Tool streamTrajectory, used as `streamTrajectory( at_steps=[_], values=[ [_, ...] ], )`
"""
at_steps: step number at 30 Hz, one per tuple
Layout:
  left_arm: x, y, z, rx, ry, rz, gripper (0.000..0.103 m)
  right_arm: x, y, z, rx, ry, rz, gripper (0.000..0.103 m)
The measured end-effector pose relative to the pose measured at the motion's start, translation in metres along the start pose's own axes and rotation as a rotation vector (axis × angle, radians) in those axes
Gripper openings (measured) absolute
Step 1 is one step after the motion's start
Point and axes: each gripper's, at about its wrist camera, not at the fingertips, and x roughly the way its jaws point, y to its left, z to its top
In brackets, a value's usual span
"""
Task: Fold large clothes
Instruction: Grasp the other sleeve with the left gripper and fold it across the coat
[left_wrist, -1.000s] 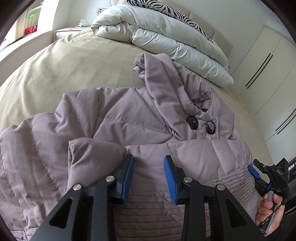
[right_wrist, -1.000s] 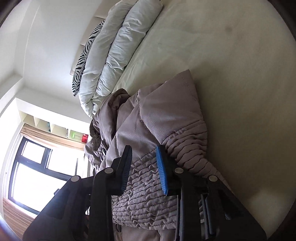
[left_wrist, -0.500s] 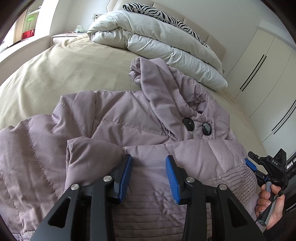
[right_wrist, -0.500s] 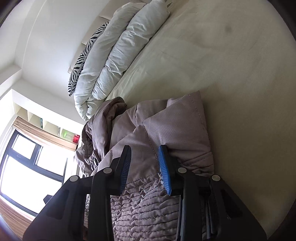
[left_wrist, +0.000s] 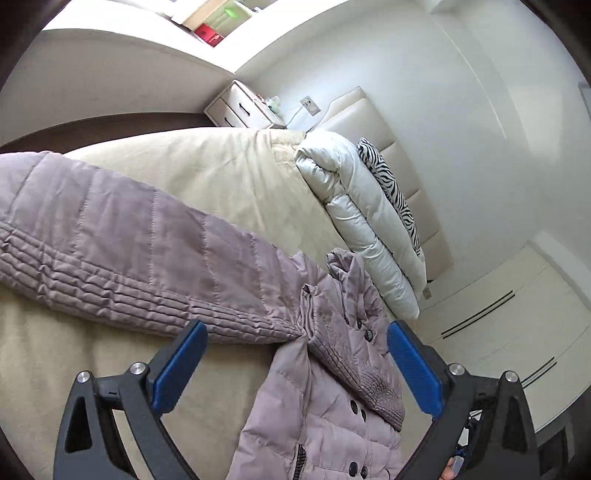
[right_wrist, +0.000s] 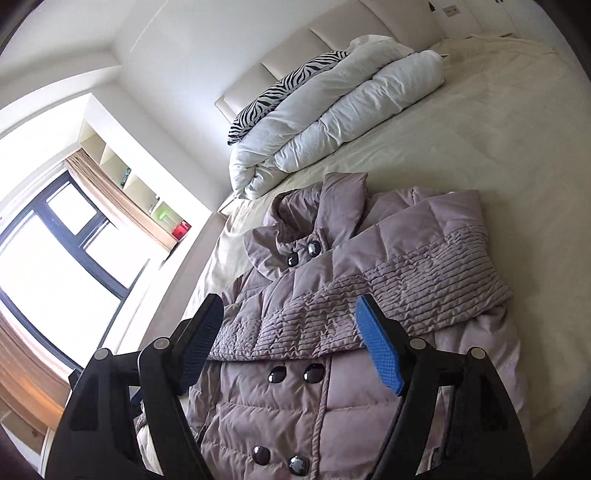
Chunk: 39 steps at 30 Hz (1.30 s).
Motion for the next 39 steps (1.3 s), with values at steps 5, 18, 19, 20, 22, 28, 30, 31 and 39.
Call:
streamTrajectory(
  at_steps=[5,18,19,20,22,28,30,31,39],
  values=[
    [-0.063,0.098,0.007,-0.342,-0.1,0.013,0.1,0.001,0.058,-0.046,-0.049,0.072,0.083,0.074],
    [-0.066,0.173,0.02,-0.786,-0.293,0.025,0.087,-0.006,0.123,-0.088,-0.066,0.116,0.104,0.074],
    [-0.067,0.178,0.021,-0.828,-0.308,0.018,0.085,-0.007,0.122,-0.087,-0.061,0.11,0.105,0.074],
    [-0.066,0.182,0.022,-0.867,-0.319,0.009,0.081,-0.01,0.121,-0.086,-0.055,0.105,0.108,0.074],
    [-0.065,0.192,0.025,-0.928,-0.339,-0.014,0.074,-0.012,0.12,-0.086,-0.049,0.107,0.114,0.074],
    [-0.061,0.203,0.031,-0.946,-0.316,0.007,0.015,-0.016,0.118,-0.094,-0.06,0.121,0.12,0.074],
    [-0.069,0.187,0.04,-0.834,-0.314,0.042,0.014,-0.02,0.113,-0.096,-0.06,0.122,0.117,0.074],
    [-0.071,0.172,0.046,-0.761,-0.313,0.058,0.014,-0.022,0.11,-0.097,-0.056,0.12,0.116,0.074],
    [-0.02,-0.039,0.057,0.067,-0.141,0.104,0.012,-0.045,0.072,-0.098,0.009,0.074,0.1,0.074]
  ],
)
